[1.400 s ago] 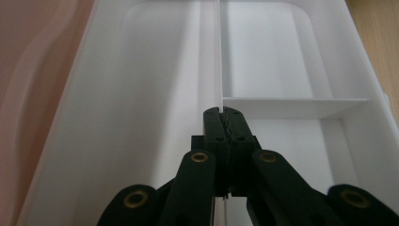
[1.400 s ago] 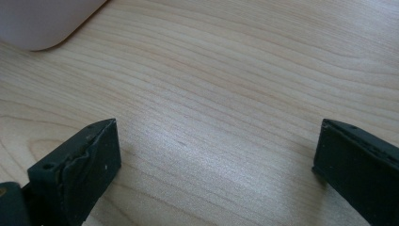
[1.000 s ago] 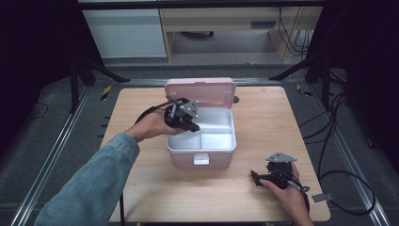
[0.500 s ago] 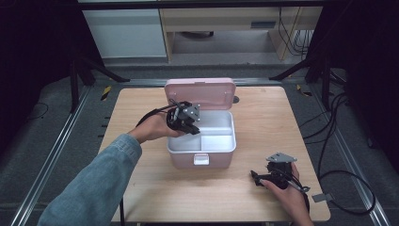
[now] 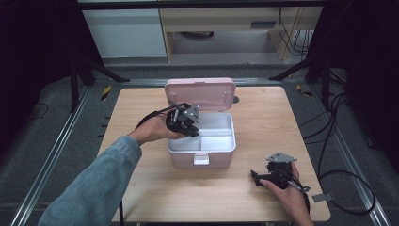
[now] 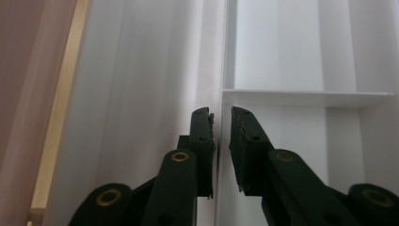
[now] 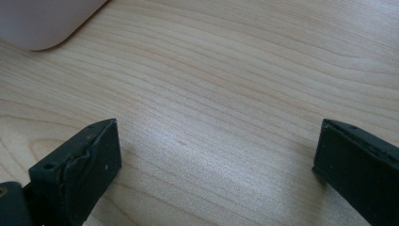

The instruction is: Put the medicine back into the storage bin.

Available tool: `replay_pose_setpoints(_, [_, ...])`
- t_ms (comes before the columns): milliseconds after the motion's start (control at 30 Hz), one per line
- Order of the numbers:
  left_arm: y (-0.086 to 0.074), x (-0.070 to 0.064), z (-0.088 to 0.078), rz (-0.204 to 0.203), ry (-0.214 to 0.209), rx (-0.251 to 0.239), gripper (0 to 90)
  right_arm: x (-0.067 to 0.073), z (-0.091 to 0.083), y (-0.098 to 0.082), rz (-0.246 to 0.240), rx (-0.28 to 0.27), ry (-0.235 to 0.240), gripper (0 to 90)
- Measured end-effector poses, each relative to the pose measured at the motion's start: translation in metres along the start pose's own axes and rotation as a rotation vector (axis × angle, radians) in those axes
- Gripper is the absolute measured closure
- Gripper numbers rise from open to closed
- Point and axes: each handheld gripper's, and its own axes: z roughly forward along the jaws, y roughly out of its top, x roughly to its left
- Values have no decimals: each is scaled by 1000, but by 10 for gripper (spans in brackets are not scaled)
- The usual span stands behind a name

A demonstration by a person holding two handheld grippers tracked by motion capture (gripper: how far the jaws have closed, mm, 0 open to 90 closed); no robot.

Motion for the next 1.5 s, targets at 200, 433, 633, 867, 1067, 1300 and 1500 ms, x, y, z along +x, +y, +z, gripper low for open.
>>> replay_pose_setpoints(200, [-8, -1, -14, -67, 59, -43, 538, -2, -2, 0, 11, -11, 1, 68])
replay_pose_setpoints(433, [-12, -9, -30, -145, 145, -61, 355, -2, -10, 19, 1, -44, -27, 128])
replay_pose_setpoints(633, [-18, -20, -39, -177, 202, -66, 241, 6, -13, 47, -29, -42, -17, 177])
replay_pose_setpoints(867, [-29, -29, -53, -270, 255, -107, 180, 10, -22, 85, -35, -79, 3, 250])
replay_pose_setpoints(1067, [-39, -36, -63, -341, 303, -112, 156, 16, -31, 112, -43, -100, 17, 296])
replay_pose_setpoints(1300, [-51, -38, -79, -431, 392, -118, 157, 20, -37, 148, -42, -117, 34, 360])
replay_pose_setpoints(1500, [-59, -29, -87, -510, 440, -123, 159, 25, -38, 176, -41, -134, 48, 403])
